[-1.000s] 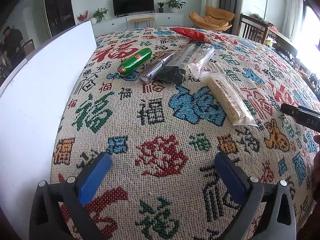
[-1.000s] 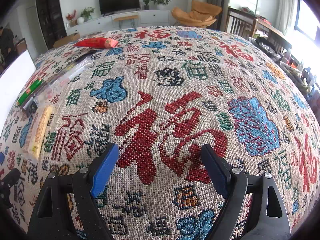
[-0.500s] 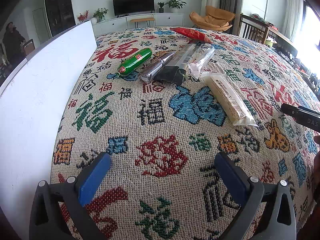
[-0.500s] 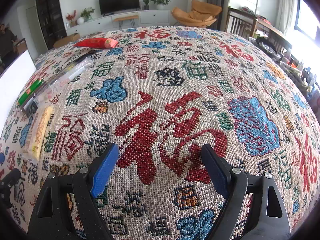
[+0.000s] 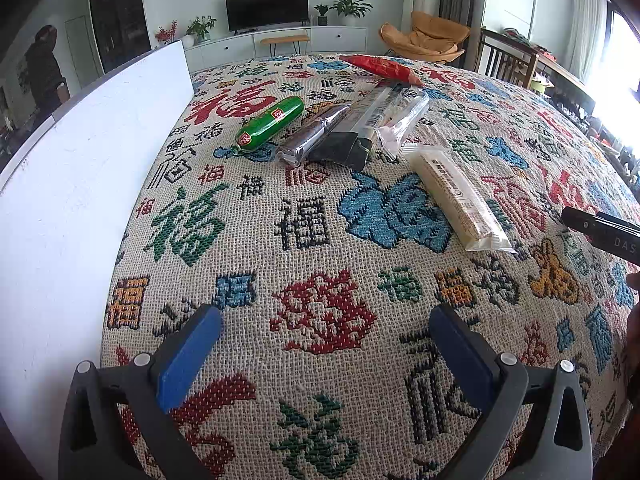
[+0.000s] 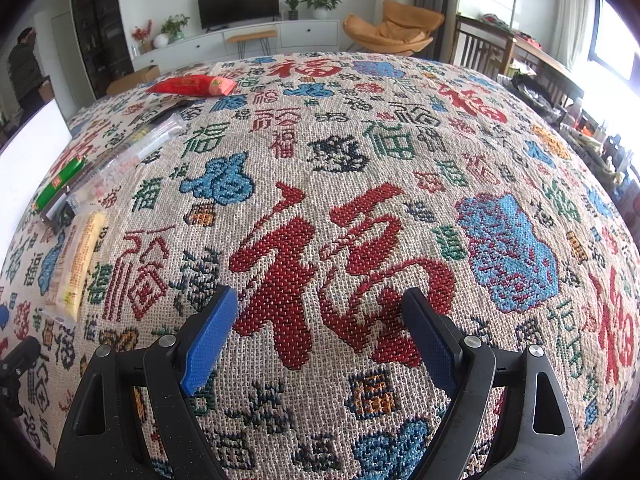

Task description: Organize snacks

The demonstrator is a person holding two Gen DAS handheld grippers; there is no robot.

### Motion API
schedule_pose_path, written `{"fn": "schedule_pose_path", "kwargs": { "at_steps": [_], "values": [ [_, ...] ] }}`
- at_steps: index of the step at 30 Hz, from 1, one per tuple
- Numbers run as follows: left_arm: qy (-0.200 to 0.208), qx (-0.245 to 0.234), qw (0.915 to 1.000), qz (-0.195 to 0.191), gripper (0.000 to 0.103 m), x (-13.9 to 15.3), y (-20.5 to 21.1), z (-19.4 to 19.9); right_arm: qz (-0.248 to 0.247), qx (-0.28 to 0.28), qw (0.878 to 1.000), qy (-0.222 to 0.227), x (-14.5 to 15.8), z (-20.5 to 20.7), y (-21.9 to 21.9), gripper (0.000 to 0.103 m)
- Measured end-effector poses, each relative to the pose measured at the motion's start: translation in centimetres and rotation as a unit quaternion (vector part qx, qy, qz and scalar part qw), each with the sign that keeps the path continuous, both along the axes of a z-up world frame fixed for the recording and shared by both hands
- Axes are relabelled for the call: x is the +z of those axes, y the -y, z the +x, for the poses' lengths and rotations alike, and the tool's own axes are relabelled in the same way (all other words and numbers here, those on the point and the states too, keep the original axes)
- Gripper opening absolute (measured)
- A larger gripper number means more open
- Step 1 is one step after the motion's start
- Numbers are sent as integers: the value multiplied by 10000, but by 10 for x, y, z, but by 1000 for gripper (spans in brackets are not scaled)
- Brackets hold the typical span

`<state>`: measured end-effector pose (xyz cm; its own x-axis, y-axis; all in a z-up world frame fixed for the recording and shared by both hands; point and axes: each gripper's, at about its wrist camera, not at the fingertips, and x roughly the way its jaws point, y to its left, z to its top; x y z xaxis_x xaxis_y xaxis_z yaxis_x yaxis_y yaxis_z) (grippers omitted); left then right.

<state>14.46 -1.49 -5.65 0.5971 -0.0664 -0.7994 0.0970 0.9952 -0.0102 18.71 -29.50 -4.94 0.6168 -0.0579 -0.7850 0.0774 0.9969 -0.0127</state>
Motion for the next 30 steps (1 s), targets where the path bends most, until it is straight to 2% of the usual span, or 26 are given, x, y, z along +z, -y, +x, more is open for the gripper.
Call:
{"fn": "schedule_pose_path", "kwargs": {
  "at_steps": [22, 30],
  "values": [
    [-9, -12, 10000, -35, 103, 0, -2, -1, 43, 18, 10000, -15, -1, 2, 0, 89],
    [-20, -347, 9994, -37, 103, 1, -14, -28, 139, 66, 9999, 0, -1, 2, 2, 90]
  ]
}}
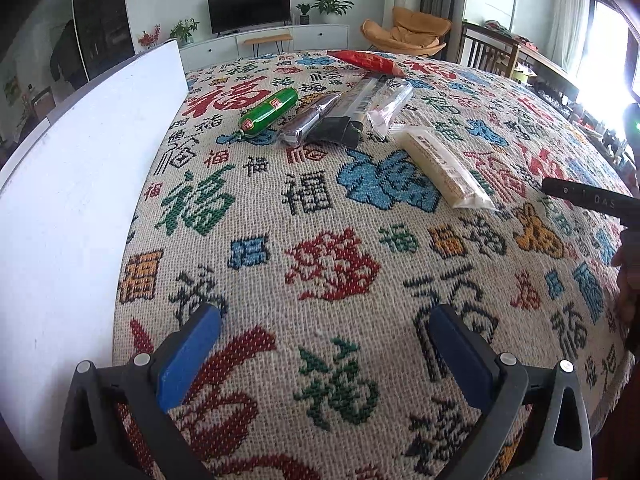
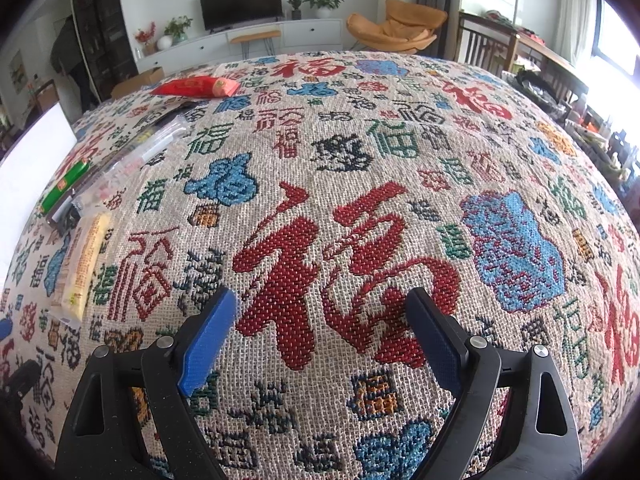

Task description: Organize snacks

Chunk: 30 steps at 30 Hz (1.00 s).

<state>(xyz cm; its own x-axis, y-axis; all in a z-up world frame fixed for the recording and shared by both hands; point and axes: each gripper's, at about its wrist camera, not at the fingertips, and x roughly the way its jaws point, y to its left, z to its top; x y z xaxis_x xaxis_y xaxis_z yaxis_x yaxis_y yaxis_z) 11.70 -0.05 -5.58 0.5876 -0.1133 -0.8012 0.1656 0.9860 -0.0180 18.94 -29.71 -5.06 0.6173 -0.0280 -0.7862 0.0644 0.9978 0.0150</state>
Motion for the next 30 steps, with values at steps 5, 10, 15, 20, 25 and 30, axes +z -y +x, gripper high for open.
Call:
{"fn": "schedule_pose_path", "kwargs": {
  "at_steps": [5, 10, 15, 20, 25, 30],
  "values": [
    [29, 63, 10000, 23, 103, 0, 0, -2, 1019, 689, 9918, -338, 21, 5, -23, 87],
    [31, 85, 10000, 12, 103, 0, 0, -1, 253, 2098, 9757, -574, 36, 13, -134, 88],
    [34, 84, 10000, 12, 103, 0, -1, -1, -162, 2261, 9687, -1011, 3, 36, -187, 86],
    [32, 87, 10000, 2, 103, 0, -1, 0, -200, 2053, 9735, -986, 0, 39, -188, 85],
    [38, 92, 10000, 2, 103, 0, -1, -1, -242, 2109, 9735, -847, 8, 29, -176, 31],
    [39, 92, 9999, 3, 103, 0, -1, -1, -434, 1766, 9814, -619, 12, 26, -143, 30]
  ]
}}
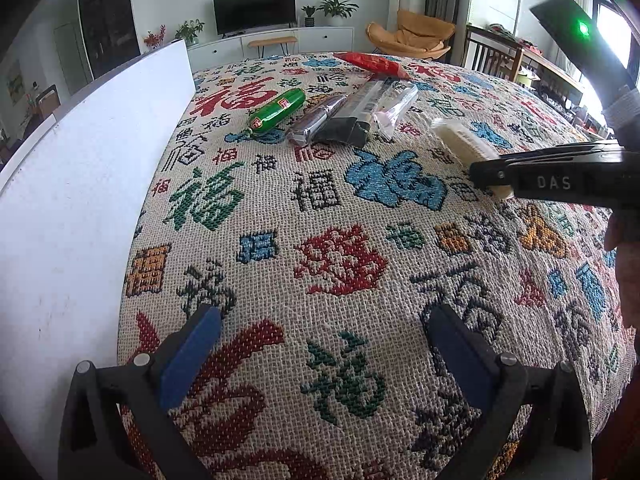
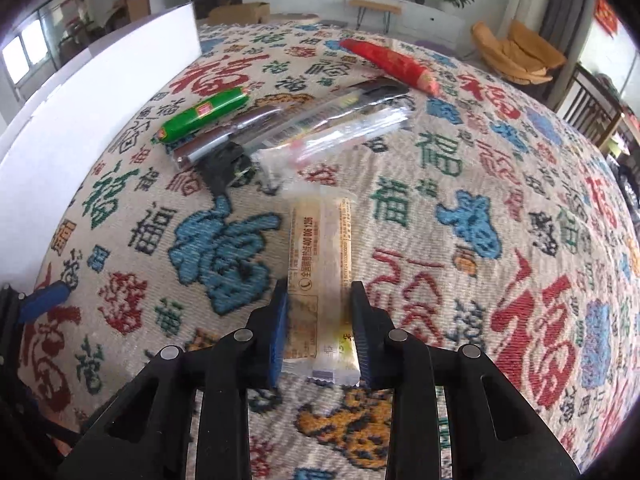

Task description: Organize snacks

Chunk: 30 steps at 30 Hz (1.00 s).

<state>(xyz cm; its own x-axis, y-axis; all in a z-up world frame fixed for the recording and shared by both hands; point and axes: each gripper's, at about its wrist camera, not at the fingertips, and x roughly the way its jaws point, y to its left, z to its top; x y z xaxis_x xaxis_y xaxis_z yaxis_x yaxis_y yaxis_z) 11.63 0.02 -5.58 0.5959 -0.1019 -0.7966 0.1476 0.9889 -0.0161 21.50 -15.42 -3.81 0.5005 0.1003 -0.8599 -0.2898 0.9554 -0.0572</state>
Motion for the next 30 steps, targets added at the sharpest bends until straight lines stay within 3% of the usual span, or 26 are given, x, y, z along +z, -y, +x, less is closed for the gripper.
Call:
{"fn": "schedule_pose_path", "kwargs": {
  "at_steps": [7, 10, 11, 13, 16, 20, 30],
  "values": [
    [1, -2, 10000, -1, 103, 0, 0, 0, 98, -1194, 9925, 230, 6, 21, 100, 31],
    [0, -3, 10000, -1, 103, 0, 0, 0, 218, -1267, 9911, 340, 4, 22, 124, 39],
    [1, -2, 10000, 0, 103, 0, 0, 0, 271, -1247, 9912, 361, 2, 21, 128, 51],
    [2, -1, 10000, 3, 103, 0, 0, 0, 305, -1195, 9915, 408, -5, 18, 133, 65],
    [4, 1, 10000, 3, 103, 0, 0, 0, 339, -1115, 9909, 676, -10, 11, 134, 70],
    [5, 0, 10000, 1, 103, 0, 0, 0, 410, -1106, 9909, 644, -11, 12, 135, 77],
    [3, -2, 10000, 0, 103, 0, 0, 0, 351, -1098, 9913, 633, -12, 12, 134, 81]
  ]
}}
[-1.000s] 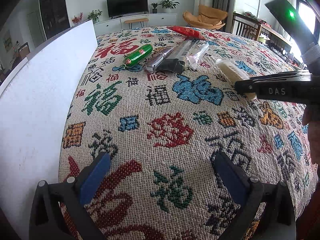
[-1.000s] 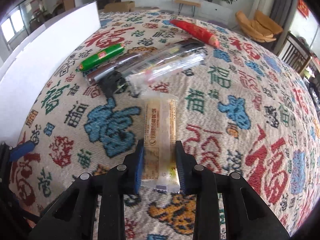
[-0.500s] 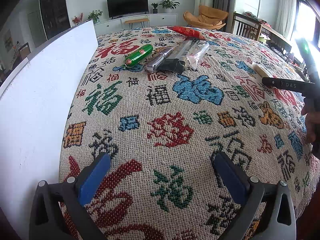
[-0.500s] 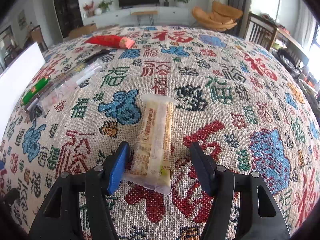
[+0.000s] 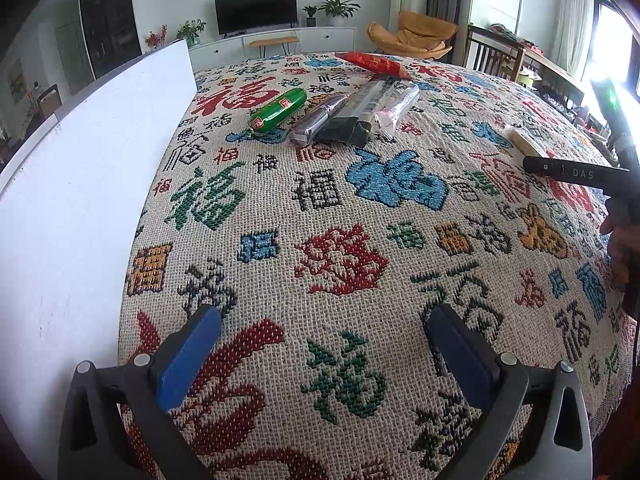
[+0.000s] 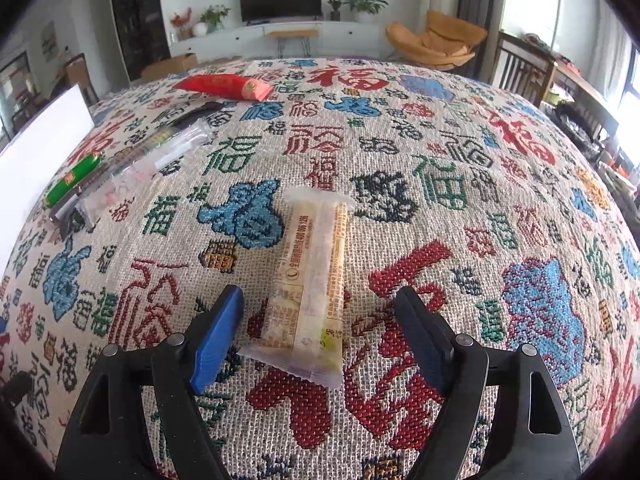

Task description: Organize snacks

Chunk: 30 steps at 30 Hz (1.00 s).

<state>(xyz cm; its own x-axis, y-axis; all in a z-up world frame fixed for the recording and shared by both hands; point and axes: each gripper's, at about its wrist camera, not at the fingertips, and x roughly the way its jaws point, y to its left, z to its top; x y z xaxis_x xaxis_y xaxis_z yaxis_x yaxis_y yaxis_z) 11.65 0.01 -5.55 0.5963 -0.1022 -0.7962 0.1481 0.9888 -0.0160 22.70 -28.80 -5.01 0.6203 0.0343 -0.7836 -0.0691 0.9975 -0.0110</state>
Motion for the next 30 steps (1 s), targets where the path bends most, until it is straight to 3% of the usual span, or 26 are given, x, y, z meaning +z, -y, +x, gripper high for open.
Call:
{"fn": "schedule_pose_path", "kwargs": {
  "at_steps": [9, 13, 15, 20, 23, 27, 30],
  "values": [
    [-96, -18, 10000, 6, 103, 0, -1, 2, 2, 2, 10000, -1, 0, 0, 0, 81],
    [-757, -172, 9970, -27, 103, 6, 1, 21, 2, 1, 10000, -1, 0, 0, 1, 81],
    [-869, -330, 9952, -313, 103, 22, 0, 33, 0, 1, 10000, -2, 0, 0, 1, 81],
    [-338, -170, 9973, -632, 103, 87, -14, 84, 3, 1, 10000, -2, 0, 0, 1, 81],
    [-309, -6, 9969, -717, 103, 104, -23, 135, 5, 3, 10000, -3, 0, 0, 1, 81],
    [-560, 484, 9948, -704, 98, 88, -41, 193, 2, 3, 10000, -3, 0, 0, 1, 81],
    [-938, 322, 9939, -479, 91, 57, -36, 212, 5, 3, 10000, -3, 0, 0, 1, 81]
  ]
}}
